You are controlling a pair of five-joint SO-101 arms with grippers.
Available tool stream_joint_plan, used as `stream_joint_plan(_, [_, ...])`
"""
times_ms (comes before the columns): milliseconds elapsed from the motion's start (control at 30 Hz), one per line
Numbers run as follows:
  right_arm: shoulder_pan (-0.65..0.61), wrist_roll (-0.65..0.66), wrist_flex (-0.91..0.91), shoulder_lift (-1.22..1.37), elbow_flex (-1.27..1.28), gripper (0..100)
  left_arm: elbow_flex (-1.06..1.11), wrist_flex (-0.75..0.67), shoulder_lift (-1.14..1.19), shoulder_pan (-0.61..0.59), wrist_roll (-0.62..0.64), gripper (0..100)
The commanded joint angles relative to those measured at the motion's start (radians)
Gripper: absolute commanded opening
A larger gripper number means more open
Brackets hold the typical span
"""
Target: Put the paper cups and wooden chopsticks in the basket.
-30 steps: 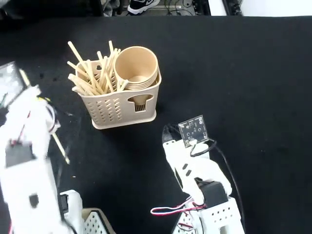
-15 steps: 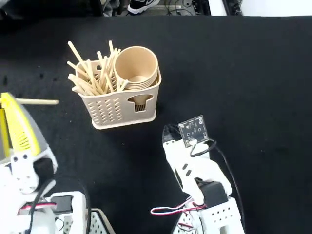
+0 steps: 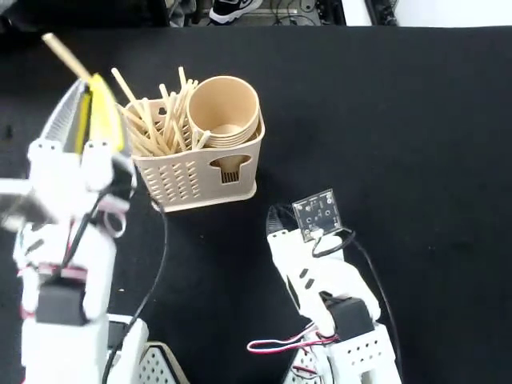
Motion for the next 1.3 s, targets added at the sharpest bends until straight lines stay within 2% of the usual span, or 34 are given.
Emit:
stream_joint_plan(0, [-0.005, 0.011, -0.018, -0.071, -0.002, 2.3, 0.048, -0.057, 0.051, 0.008, 0.011, 3])
stream_joint_plan(133, [-0.005, 0.011, -0.018, -0.071, -0.002, 2.3, 0.125, -0.110, 0.049, 0.008, 0.011, 3])
stream_joint_plan(333, [-0.005, 0.012, -0.018, -0.071, -0.002, 2.3, 0.185, -0.078, 0.057, 0.035, 0.011, 4])
stream_joint_plan(400, [-0.005, 0.012, -0.018, -0.071, -0.002, 2.3, 0.168, 0.040, 0.057, 0.081, -0.008, 12])
stream_joint_plan(467, [-0.005, 0.012, -0.018, -0.071, -0.002, 2.3, 0.094, 0.216, 0.057, 0.113, 0.011, 20])
stream_joint_plan(533, [-0.005, 0.012, -0.018, -0.071, -0.002, 2.3, -0.008, 0.371, 0.058, 0.117, 0.051, 21])
stream_joint_plan(633, [-0.005, 0.012, -0.020, -0.071, -0.002, 2.3, -0.133, 0.505, 0.048, 0.111, 0.060, 21])
stream_joint_plan(767, [-0.005, 0.012, -0.020, -0.071, -0.002, 2.3, -0.222, 0.608, 0.048, 0.019, 0.023, 19])
stream_joint_plan(900, [-0.005, 0.012, -0.020, -0.071, -0.002, 2.3, -0.194, 0.652, 0.046, -0.125, -0.041, 2])
stream_joint_plan(967, [-0.003, 0.012, -0.020, -0.071, -0.002, 2.3, -0.159, 0.689, 0.029, -0.191, -0.077, 5])
stream_joint_plan(1033, [0.014, 0.012, -0.020, -0.071, -0.002, 2.3, -0.105, 0.723, -0.021, -0.239, -0.078, 4])
stream_joint_plan(1267, [0.072, 0.012, -0.041, -0.071, -0.012, 2.3, 0.193, 0.741, -0.453, -0.257, -0.086, 3])
